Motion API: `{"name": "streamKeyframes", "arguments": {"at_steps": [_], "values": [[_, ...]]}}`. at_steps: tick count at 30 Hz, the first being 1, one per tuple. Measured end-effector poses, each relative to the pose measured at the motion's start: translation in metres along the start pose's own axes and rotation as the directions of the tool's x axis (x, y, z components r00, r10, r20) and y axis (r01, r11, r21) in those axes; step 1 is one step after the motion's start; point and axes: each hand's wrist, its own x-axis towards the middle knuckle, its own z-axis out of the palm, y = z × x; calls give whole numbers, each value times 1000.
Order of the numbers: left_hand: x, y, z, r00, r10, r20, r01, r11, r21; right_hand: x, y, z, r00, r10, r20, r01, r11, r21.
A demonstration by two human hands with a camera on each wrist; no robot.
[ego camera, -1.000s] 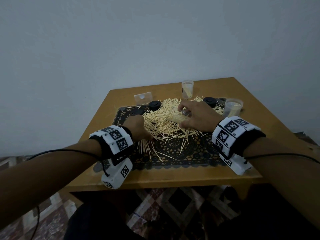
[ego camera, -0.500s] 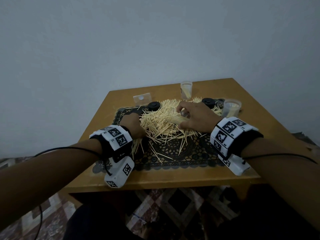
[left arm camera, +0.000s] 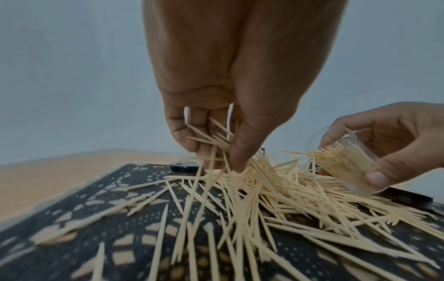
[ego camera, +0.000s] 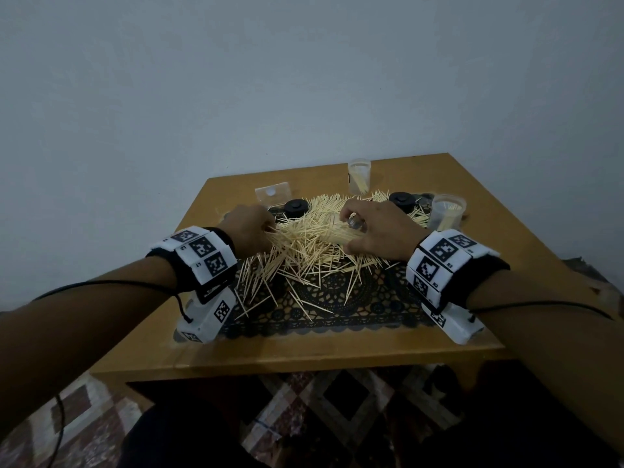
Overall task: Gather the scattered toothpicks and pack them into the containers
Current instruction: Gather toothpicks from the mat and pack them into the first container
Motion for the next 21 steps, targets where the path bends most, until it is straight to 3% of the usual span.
{"name": "streamKeyframes", "arguments": {"at_steps": [13, 21], "values": [[9, 10, -8, 983, 130, -127, -145, 983, -111, 0, 1, 0, 998, 28, -50, -31, 998, -52], [9, 24, -13, 965, 238, -108, -255, 948, -189, -1, -1, -1, 999, 18, -37, -20, 999, -30]]}}
